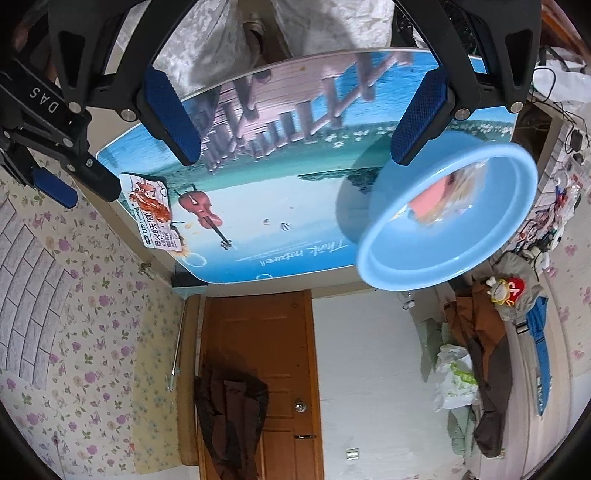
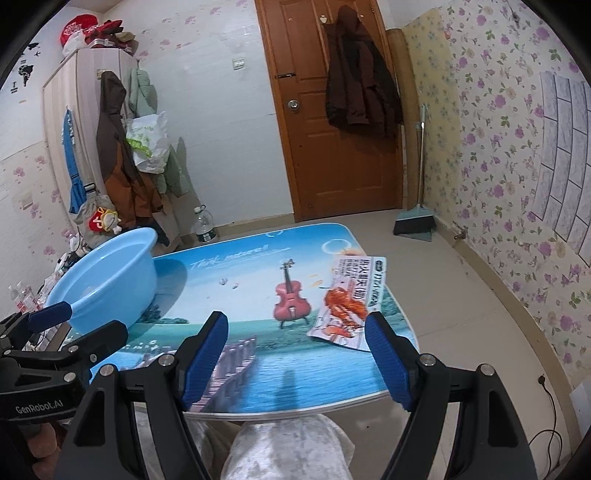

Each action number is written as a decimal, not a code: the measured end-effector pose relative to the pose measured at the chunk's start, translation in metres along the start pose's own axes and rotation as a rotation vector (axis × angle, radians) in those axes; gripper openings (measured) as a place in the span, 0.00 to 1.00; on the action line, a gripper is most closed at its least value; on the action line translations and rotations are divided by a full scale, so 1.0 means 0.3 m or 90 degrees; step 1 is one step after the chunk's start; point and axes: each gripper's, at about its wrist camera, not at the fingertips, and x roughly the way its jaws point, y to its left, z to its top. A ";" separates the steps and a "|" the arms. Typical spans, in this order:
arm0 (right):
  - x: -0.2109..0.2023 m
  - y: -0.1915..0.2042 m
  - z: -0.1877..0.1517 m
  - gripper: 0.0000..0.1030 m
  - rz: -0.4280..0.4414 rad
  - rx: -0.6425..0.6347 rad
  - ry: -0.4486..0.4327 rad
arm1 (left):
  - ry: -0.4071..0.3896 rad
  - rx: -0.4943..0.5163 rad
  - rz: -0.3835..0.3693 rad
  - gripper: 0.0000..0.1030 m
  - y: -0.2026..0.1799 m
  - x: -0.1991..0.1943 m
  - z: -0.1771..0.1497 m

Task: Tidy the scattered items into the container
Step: 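Move both grippers toward the crayfish snack packet on the table, then close the right gripper on the edge of the crayfish snack packet, then lift the snack packet with the right gripper and carry it toward the blue basin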

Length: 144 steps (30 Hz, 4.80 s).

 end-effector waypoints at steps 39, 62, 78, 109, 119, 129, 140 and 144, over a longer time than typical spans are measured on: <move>0.477 -0.360 0.194 0.76 0.038 0.045 0.121 | 0.141 0.111 -0.032 1.00 -0.355 0.514 0.139; 0.727 -0.392 0.218 0.76 0.102 0.111 0.188 | 0.170 0.145 -0.048 1.00 -0.403 0.600 0.132; 0.717 -0.386 0.227 0.76 0.154 0.136 0.172 | 0.170 0.134 -0.060 1.00 -0.402 0.606 0.127; 0.643 -0.401 0.210 0.24 0.235 0.131 0.239 | 0.177 0.106 -0.066 1.00 -0.377 0.605 0.116; 0.639 -0.406 0.155 0.35 0.233 0.137 0.262 | 0.174 0.102 -0.063 1.00 -0.362 0.602 0.109; 0.605 -0.388 0.165 0.11 0.229 0.115 0.233 | 0.174 0.102 -0.061 1.00 -0.341 0.595 0.101; 0.488 -0.199 0.215 0.08 0.201 -0.046 0.179 | 0.185 0.070 -0.091 1.00 -0.294 0.586 0.079; 0.476 -0.132 0.209 0.08 0.187 -0.101 0.177 | 0.188 0.062 -0.092 1.00 -0.274 0.574 0.067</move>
